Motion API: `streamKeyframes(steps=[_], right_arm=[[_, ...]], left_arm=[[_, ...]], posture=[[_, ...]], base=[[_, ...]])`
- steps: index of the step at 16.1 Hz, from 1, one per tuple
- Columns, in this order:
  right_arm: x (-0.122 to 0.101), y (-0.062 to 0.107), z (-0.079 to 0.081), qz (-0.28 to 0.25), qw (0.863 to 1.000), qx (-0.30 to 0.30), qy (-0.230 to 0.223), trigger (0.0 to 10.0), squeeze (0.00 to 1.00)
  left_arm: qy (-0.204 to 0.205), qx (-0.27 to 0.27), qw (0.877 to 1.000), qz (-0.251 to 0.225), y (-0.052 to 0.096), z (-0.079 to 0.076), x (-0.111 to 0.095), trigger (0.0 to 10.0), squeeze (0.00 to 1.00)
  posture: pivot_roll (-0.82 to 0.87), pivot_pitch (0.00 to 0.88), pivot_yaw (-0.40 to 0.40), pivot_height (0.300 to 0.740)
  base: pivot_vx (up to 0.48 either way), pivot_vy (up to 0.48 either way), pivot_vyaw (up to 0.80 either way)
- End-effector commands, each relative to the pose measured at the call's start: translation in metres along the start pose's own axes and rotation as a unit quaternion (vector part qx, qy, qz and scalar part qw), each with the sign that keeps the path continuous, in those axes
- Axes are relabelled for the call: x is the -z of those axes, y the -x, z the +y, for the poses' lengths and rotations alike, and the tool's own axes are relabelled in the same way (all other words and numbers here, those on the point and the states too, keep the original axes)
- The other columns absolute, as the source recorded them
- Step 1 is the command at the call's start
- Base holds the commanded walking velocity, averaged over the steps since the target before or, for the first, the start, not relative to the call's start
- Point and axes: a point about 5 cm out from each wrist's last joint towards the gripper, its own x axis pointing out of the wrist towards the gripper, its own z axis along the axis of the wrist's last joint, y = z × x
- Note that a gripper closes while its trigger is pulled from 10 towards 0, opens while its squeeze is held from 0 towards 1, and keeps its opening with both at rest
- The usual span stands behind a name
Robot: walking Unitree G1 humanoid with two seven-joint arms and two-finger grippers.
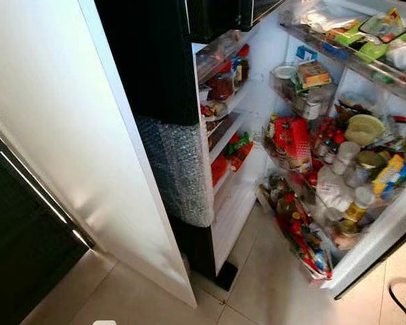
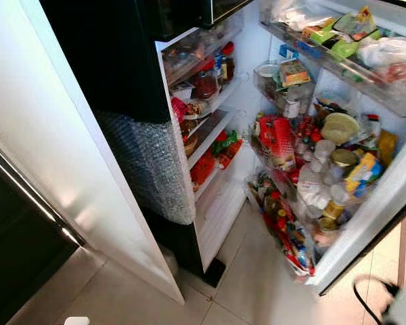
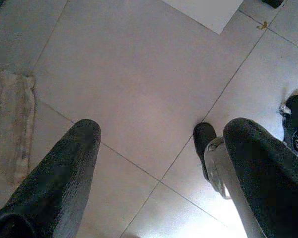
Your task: Restocking fridge
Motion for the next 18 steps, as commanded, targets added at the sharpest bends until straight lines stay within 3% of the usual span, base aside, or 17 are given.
streamKeyframes(steps=[1,6,11,15,18], right_arm=[[-0.010,-0.004,0.001,-0.023,1.000,0.000,-0.002,10.0,0.00],[-0.045,-0.012,0.009,-0.066,0.996,0.006,-0.055,10.0,0.00],[-0.075,-0.012,0.026,-0.111,0.990,-0.040,-0.083,10.0,0.00],[-0.086,-0.003,0.044,-0.135,0.982,-0.108,-0.081,10.0,0.00],[-0.080,0.005,0.054,-0.120,0.977,-0.156,-0.082,10.0,0.00]], left_arm=[[-0.007,-0.007,1.000,0.013,0.001,0.004,0.006,10.0,0.00],[0.000,-0.017,1.000,0.022,0.001,0.002,0.008,10.0,0.00],[0.002,-0.016,1.000,0.023,0.001,0.003,0.008,10.0,0.00],[-0.004,-0.015,1.000,0.023,0.002,0.004,0.008,10.0,0.00],[-0.007,-0.012,1.000,0.021,0.002,0.004,0.008,10.0,0.00]], posture=[[-0.14,0.000,0.084,0.740],[-0.13,0.000,0.064,0.740],[-0.13,0.000,0.062,0.740],[-0.14,0.000,0.068,0.740],[-0.14,0.000,0.071,0.740]], base=[[0.000,0.000,0.00],[0.000,0.000,0.00],[0.000,0.000,0.00],[0.000,0.000,0.00],[0.000,0.000,0.00]])
